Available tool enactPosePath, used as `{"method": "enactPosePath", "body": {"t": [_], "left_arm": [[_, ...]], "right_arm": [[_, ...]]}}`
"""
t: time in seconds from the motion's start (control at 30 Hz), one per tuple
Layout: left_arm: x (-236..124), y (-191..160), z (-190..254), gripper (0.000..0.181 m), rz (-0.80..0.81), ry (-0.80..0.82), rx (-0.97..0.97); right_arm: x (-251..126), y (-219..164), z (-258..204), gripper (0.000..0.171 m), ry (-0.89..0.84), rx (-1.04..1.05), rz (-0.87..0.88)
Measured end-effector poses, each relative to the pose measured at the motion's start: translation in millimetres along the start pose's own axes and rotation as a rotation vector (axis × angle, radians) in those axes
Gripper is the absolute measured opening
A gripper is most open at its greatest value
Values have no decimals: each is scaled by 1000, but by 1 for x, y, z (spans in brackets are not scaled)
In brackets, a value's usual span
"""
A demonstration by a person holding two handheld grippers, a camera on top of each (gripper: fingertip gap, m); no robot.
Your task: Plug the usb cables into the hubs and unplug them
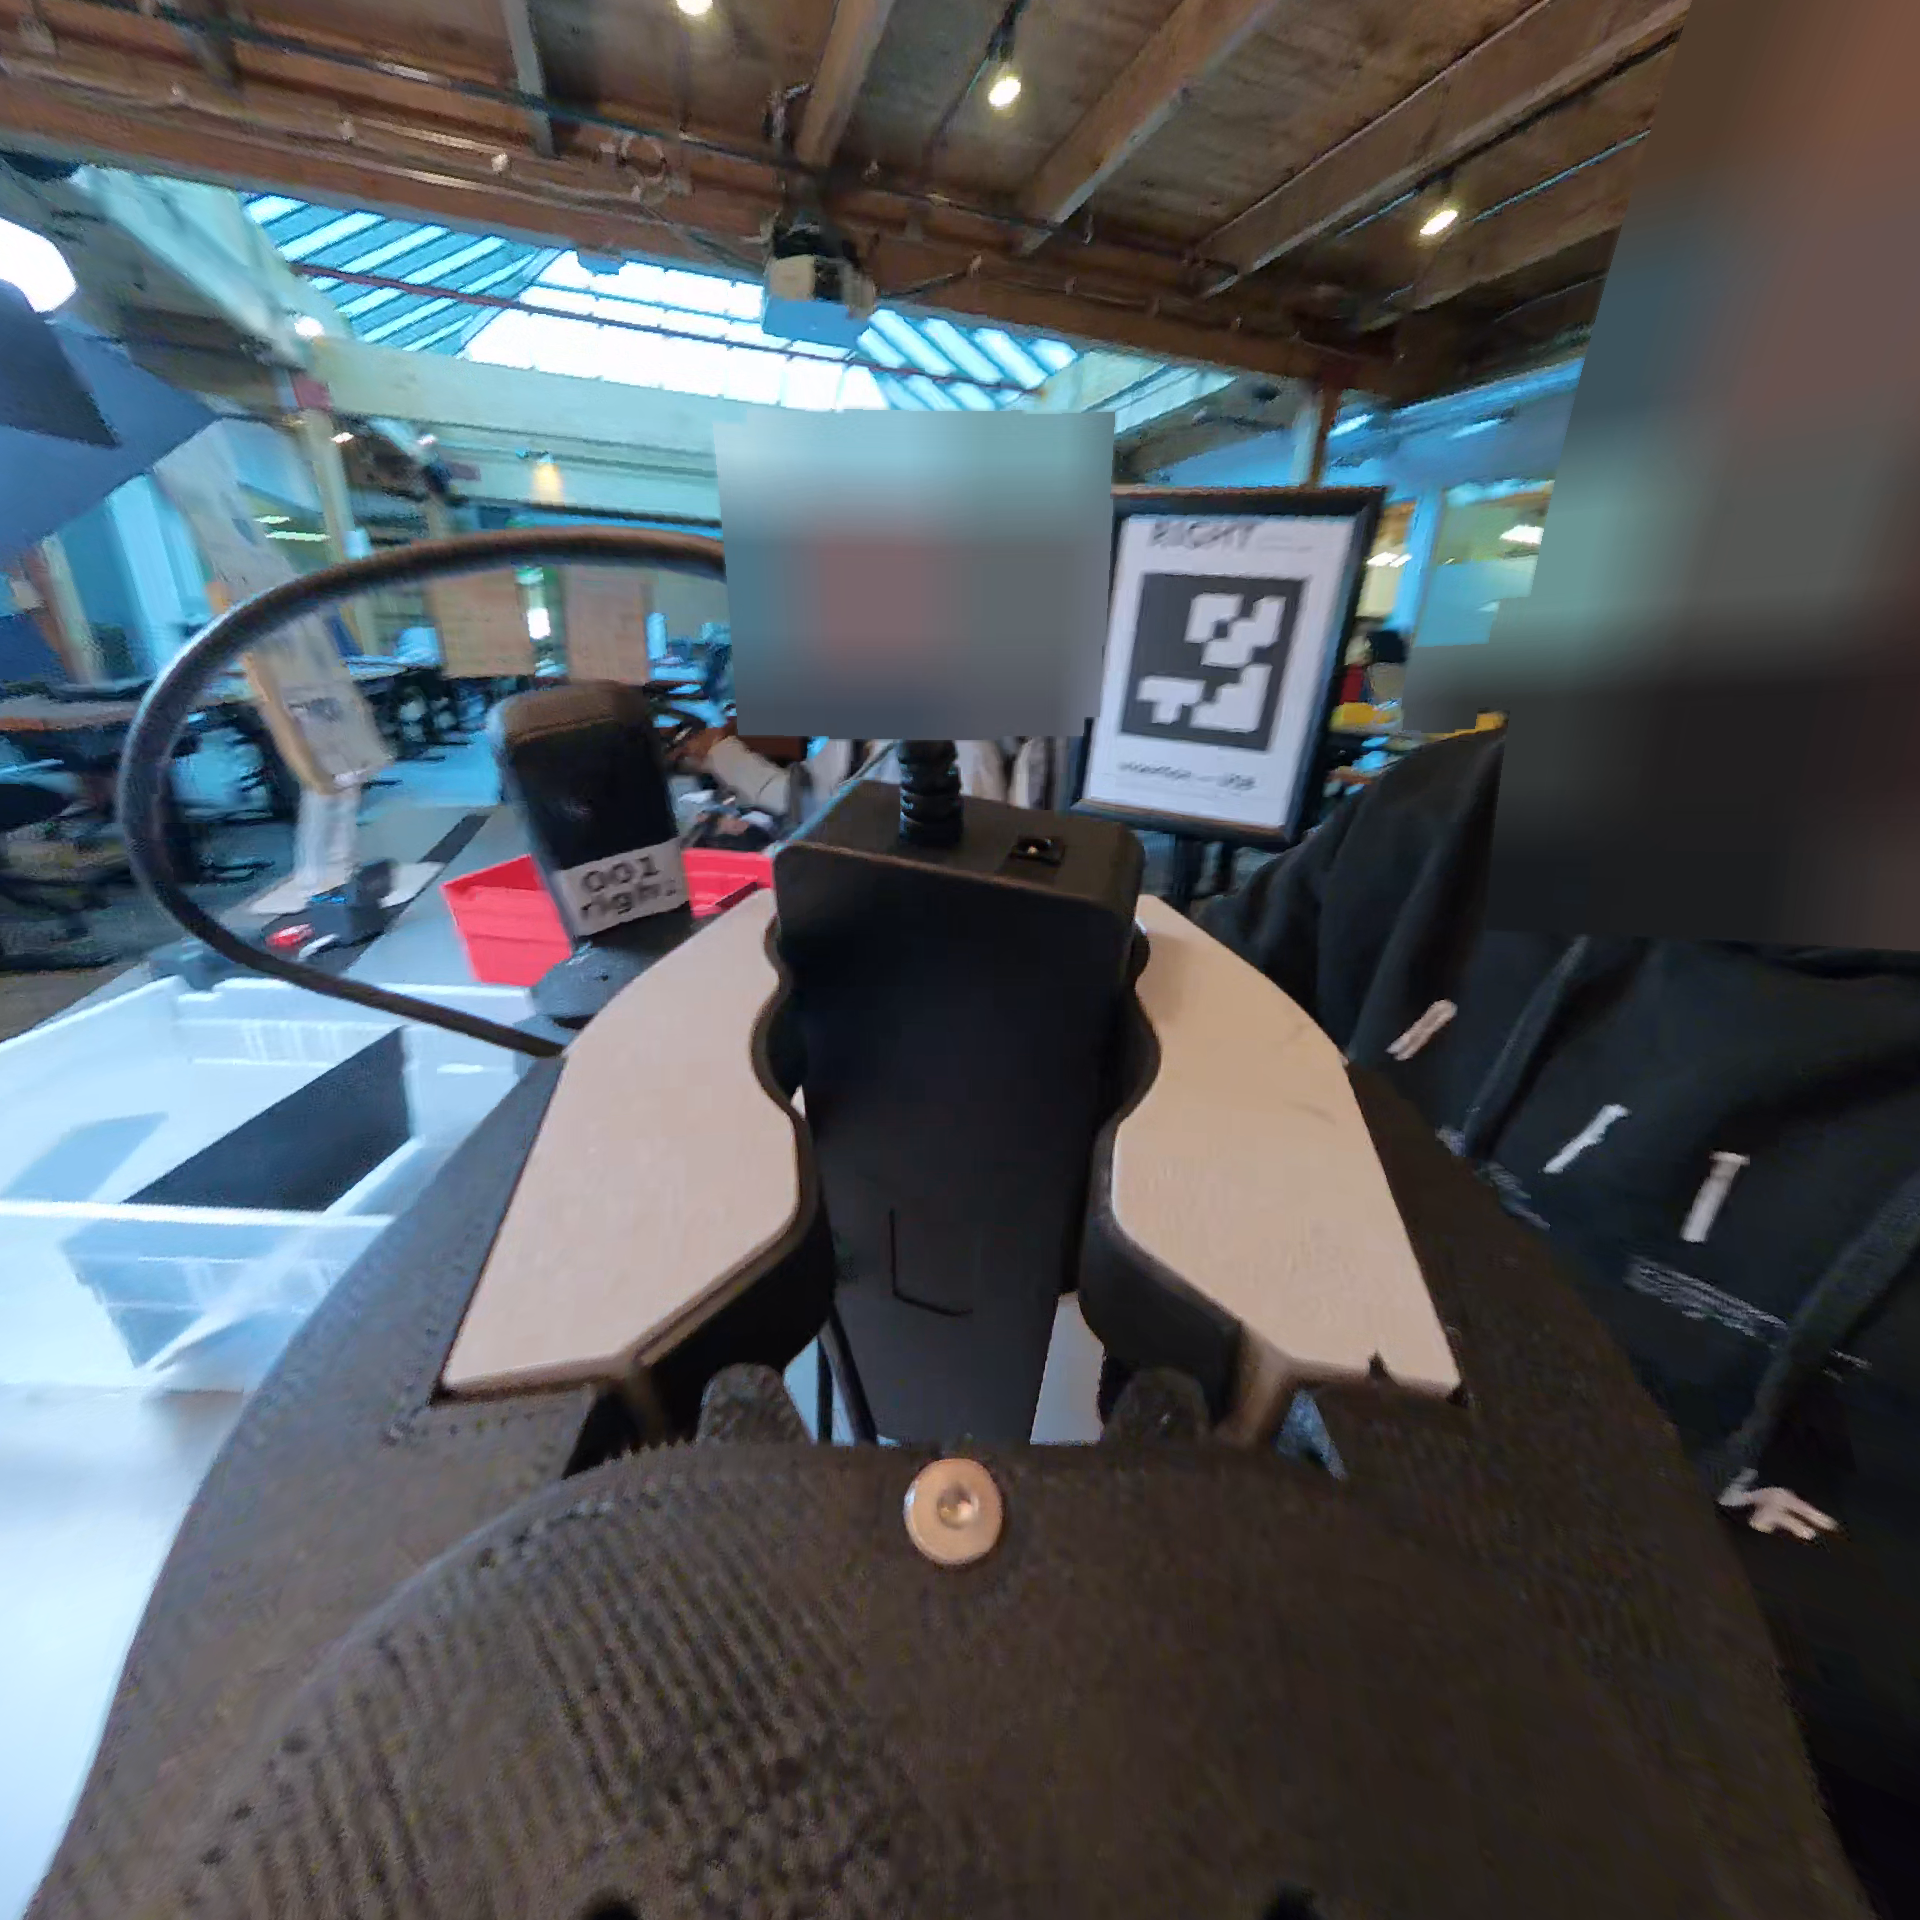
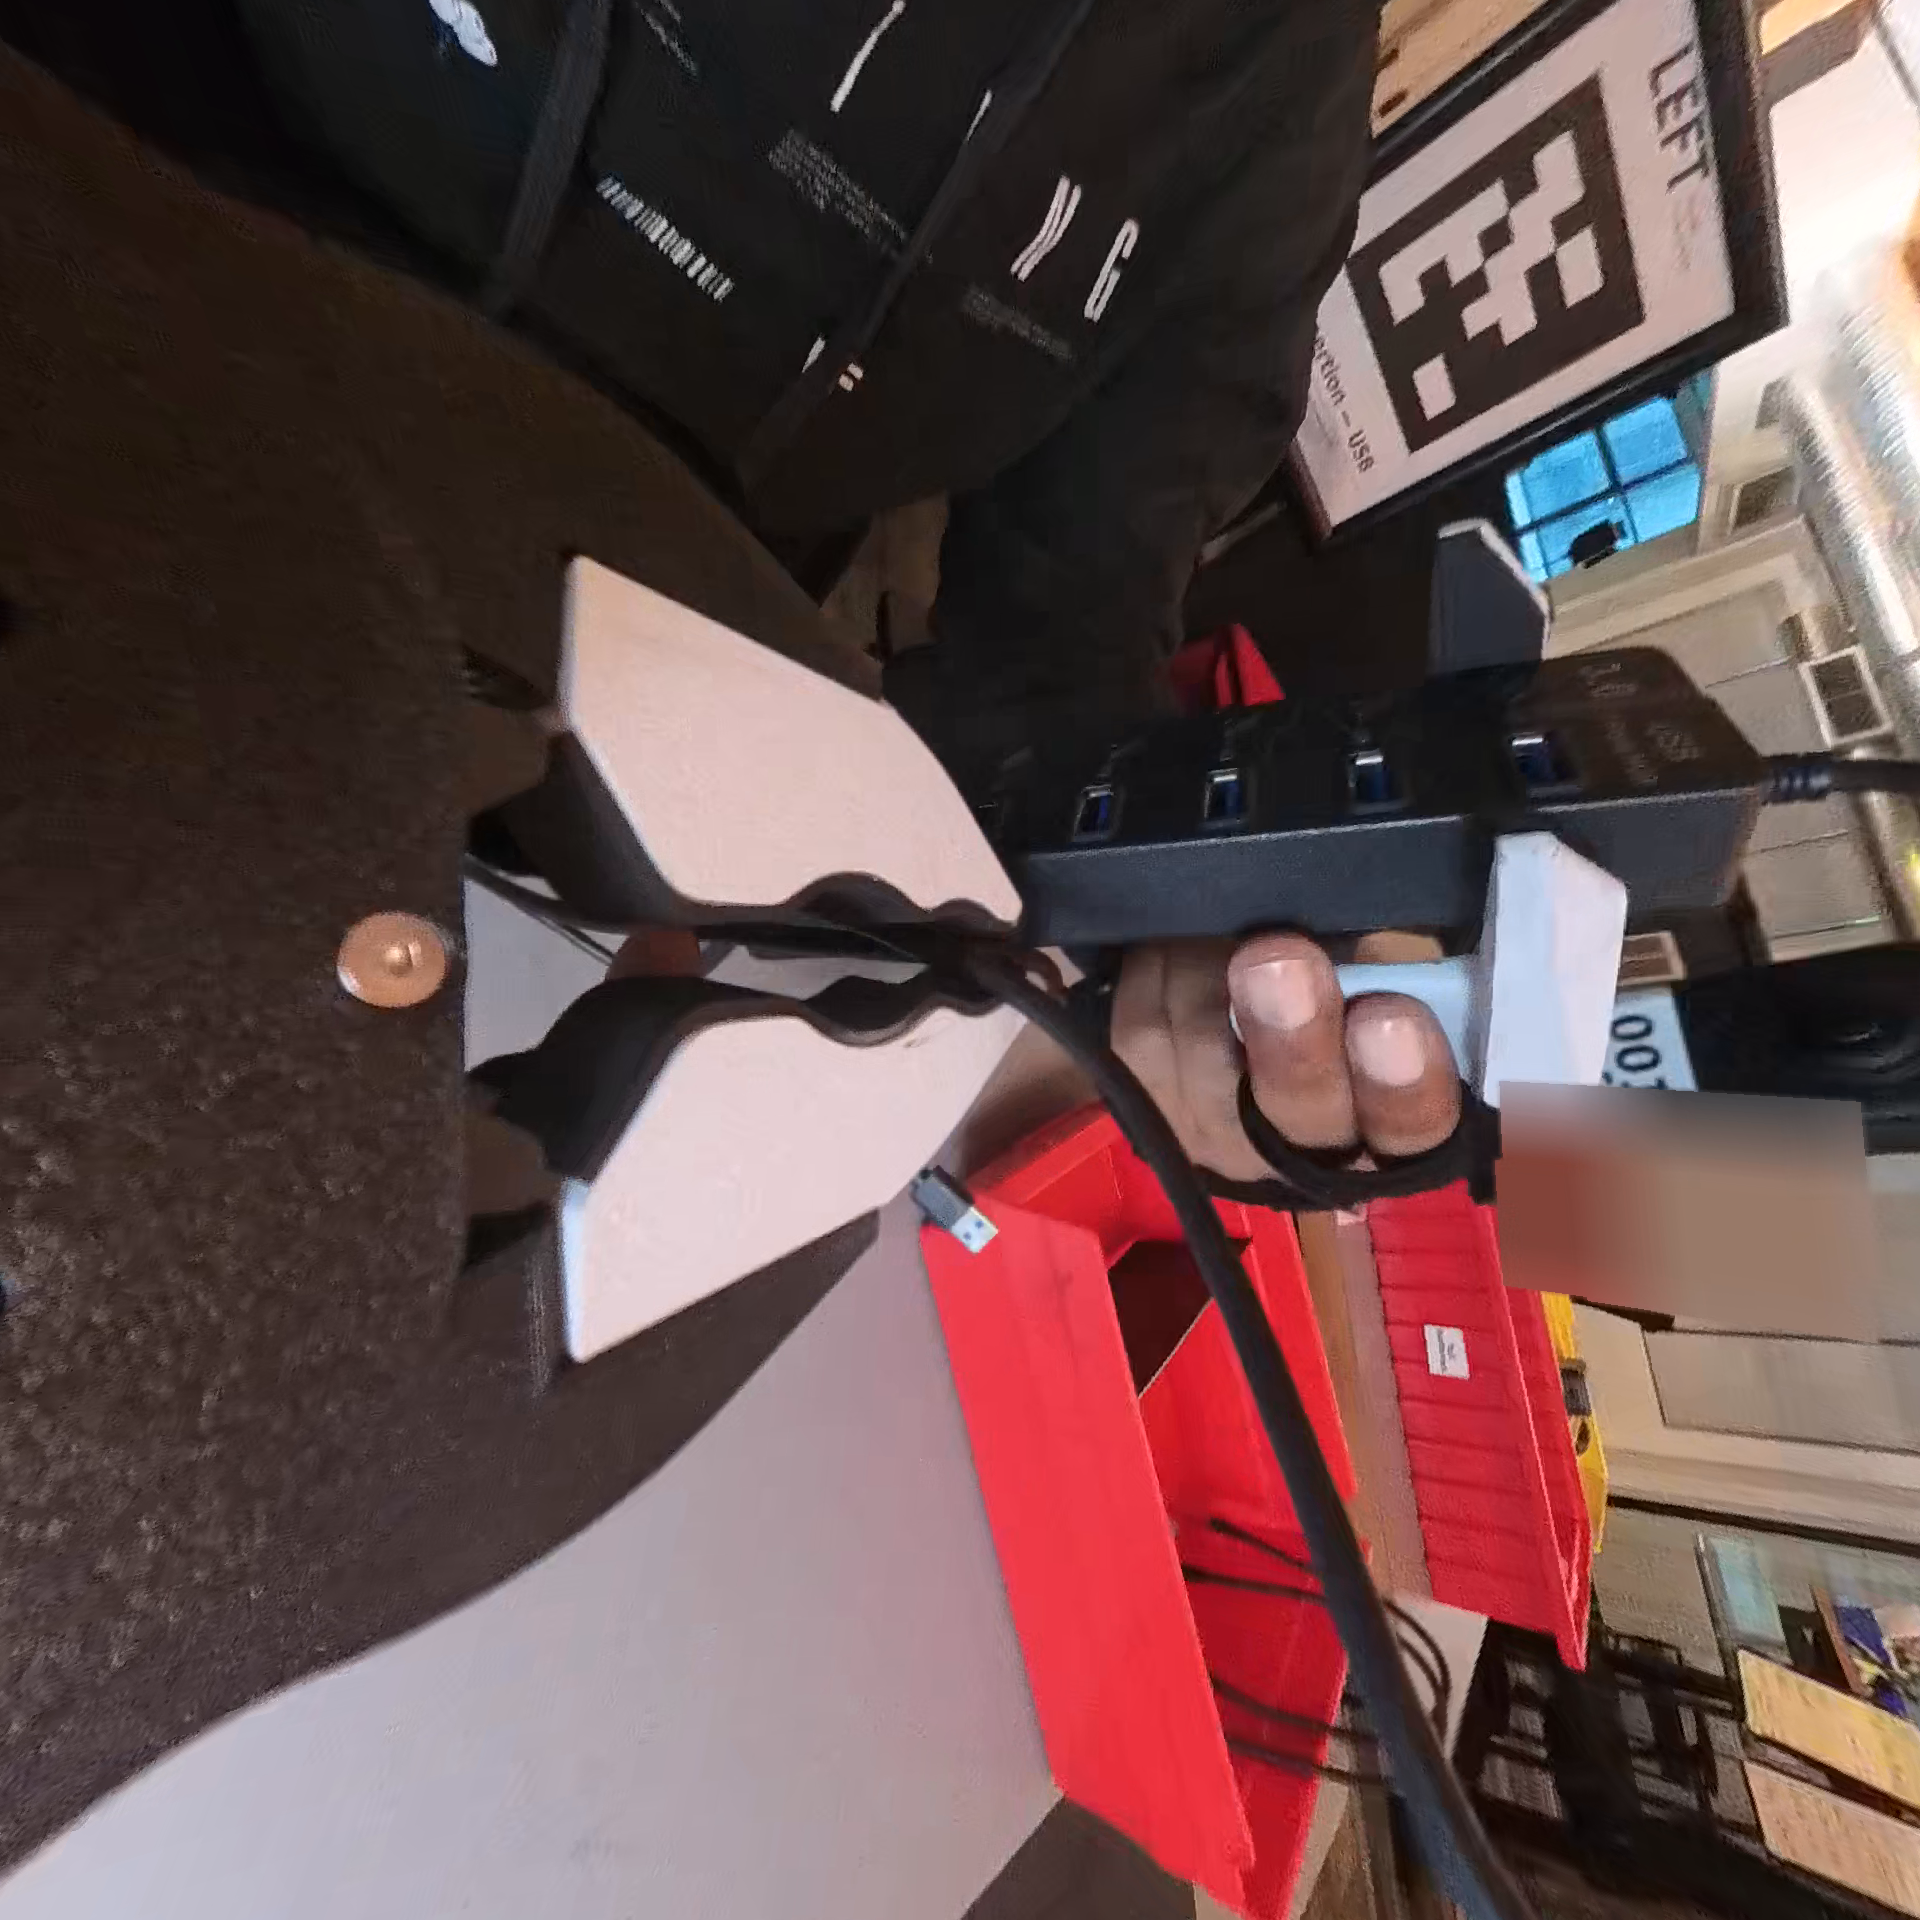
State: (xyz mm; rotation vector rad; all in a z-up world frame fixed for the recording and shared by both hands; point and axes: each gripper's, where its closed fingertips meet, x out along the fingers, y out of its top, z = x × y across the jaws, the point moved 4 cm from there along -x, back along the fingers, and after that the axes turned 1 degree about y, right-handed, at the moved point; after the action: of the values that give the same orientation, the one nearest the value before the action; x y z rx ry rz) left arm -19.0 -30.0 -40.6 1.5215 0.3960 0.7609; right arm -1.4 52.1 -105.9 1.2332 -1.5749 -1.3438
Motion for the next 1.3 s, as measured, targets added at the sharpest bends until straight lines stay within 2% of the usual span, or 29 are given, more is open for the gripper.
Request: {"method": "enactPosePath", "body": {"t": [0.2,0.33,0.43,0.57,0.8,0.83,0.9,0.93,1.0,1.17,1.3], "left_arm": [[5,-2,14,58,81,-186,-69],[7,-4,27,58,83,-310,-92],[10,-12,28,58,33,-295,-50],[20,-24,26,58,-2,-278,-35],[35,-25,28,58,-13,-224,29],[35,-25,28,58,-20,-209,33],[32,-20,23,58,-38,-156,31],[28,-16,20,58,-47,-144,11],[18,-9,10,59,-79,-53,-24],[-21,6,-24,54,-155,335,37],[-47,5,-36,50,-150,480,-44]], "right_arm": [[9,-6,-23,9,168,-14,-36],[12,-8,-41,20,295,7,-64],[20,-14,-42,34,235,-27,-158],[30,-21,-35,42,82,-111,-284],[46,-21,-25,62,-42,-230,-272],[46,-20,-25,60,-44,-242,-270],[40,-17,-26,40,-31,-247,-262],[37,-17,-26,37,-15,-232,-268],[29,-15,-24,34,-24,-218,-279],[-19,13,-7,29,-185,-248,-309],[-66,59,8,28,-355,-298,-520]]}}
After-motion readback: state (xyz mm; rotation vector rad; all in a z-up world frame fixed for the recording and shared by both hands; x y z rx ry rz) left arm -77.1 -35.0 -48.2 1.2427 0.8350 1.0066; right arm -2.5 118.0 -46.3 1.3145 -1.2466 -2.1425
